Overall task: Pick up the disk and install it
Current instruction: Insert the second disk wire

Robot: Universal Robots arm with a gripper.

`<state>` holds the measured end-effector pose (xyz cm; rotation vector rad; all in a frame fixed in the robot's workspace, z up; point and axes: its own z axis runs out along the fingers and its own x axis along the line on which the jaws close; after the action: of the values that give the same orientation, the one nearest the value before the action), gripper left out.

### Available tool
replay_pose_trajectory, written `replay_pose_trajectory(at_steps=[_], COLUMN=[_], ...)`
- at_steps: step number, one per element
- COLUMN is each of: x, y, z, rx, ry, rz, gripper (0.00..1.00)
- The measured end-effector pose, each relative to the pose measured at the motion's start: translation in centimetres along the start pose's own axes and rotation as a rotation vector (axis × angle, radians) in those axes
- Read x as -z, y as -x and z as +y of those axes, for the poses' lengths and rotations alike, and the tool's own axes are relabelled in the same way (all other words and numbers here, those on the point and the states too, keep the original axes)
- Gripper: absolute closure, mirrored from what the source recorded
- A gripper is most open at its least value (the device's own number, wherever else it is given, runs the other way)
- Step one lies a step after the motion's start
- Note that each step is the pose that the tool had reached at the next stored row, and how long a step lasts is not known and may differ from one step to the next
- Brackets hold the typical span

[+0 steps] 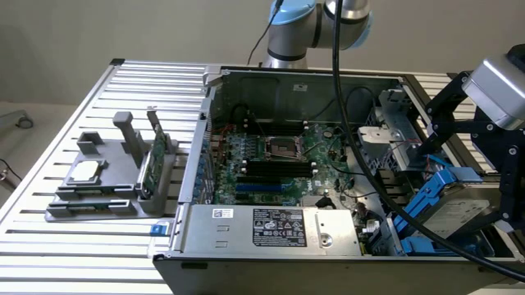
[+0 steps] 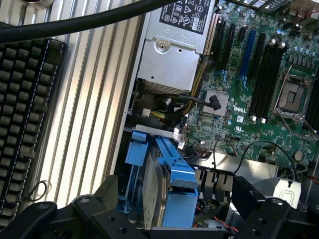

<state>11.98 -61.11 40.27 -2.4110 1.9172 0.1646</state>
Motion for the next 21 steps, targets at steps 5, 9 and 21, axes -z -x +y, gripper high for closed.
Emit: replay_pose_trajectory(at_steps=[5, 9, 21], x=[0.00, 0.00, 0.00], y=[0.00, 0.00, 0.00], z=[0.00, 0.00, 0.00], rx=[0.000, 0.000, 0.000], ry=[0.0000, 0.0000, 0.0000], rz=[0.0001, 0.0000, 0.0000], gripper=[0.01, 0.01, 0.01])
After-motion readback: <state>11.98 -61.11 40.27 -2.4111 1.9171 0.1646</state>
